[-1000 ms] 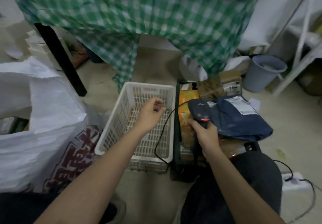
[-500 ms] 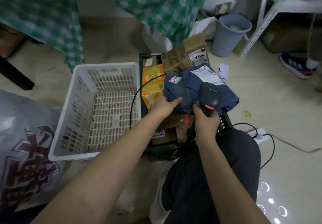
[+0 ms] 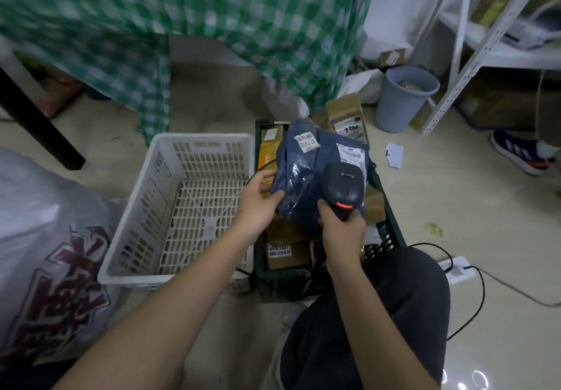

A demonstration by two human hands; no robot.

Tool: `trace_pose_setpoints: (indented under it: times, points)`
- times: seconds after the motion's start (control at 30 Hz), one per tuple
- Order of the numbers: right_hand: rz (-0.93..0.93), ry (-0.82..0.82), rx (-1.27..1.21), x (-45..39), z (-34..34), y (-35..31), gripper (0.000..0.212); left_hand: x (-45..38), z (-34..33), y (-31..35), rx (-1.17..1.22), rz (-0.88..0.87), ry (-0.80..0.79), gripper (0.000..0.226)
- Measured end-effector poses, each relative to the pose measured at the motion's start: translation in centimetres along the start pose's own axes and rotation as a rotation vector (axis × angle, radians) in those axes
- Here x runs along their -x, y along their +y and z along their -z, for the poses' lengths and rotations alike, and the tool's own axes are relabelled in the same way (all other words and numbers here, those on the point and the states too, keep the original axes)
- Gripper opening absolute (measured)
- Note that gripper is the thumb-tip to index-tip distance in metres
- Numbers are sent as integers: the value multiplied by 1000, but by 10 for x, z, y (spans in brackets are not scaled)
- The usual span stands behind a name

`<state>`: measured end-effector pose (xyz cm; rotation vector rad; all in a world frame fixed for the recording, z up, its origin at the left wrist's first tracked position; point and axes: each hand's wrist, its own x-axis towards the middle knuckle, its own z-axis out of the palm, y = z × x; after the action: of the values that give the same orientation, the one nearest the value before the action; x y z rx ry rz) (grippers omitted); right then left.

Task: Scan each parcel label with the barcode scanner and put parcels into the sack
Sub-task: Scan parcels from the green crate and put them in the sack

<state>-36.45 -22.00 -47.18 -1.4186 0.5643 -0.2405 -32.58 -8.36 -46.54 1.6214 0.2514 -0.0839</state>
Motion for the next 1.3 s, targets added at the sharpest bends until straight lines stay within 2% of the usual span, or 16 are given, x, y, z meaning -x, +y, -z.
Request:
trace_pose_setpoints:
  times: [0.1, 0.17, 0.27, 0.37, 0.5, 0.6, 0.67, 0.83, 0.9, 1.03, 1.07, 1.13, 1.17, 1.3]
  points:
    - [75, 19, 28, 5, -17, 1, 30, 12, 45, 6, 53, -43, 66, 34]
    - [108, -7, 75, 6, -31, 3, 20, 21, 77, 7, 93, -47, 106, 35]
    - [53, -137, 129, 7, -56, 7, 18, 39, 124, 9, 156, -43, 181, 37]
    - [-9, -243, 145, 17, -83, 8, 30, 61, 168, 8, 207, -40, 225, 39]
    - [-31, -406, 82, 36, -114, 7, 45, 87, 217, 0, 222, -51, 297, 39]
    - [-11, -470, 86, 50, -132, 5, 51, 100, 243, -7, 247, -33, 377, 35]
    - [0, -493, 87, 58, -143, 1, 51, 105, 252, -7, 208, -28, 399, 34]
    - [48, -503, 158, 76, -158, 2, 36, 110, 257, -3, 59, 9, 448, 35]
    - [51, -481, 172, 80, -158, 8, 42, 109, 254, 2, 17, 50, 438, 37]
    - [60, -482, 131, 87, -153, 8, 35, 104, 245, 14, 147, 107, 431, 24]
    - [70, -483, 125, 88, -150, 8, 34, 102, 243, 15, 150, 94, 429, 27]
    - [94, -486, 141, 87, -147, 8, 31, 98, 238, 12, 23, 40, 425, 54]
    - [109, -491, 152, 87, -145, 7, 28, 96, 236, 11, -17, 9, 453, 59]
    - [155, -524, 143, 84, -135, -10, 22, 85, 232, 12, 129, -13, 578, 57]
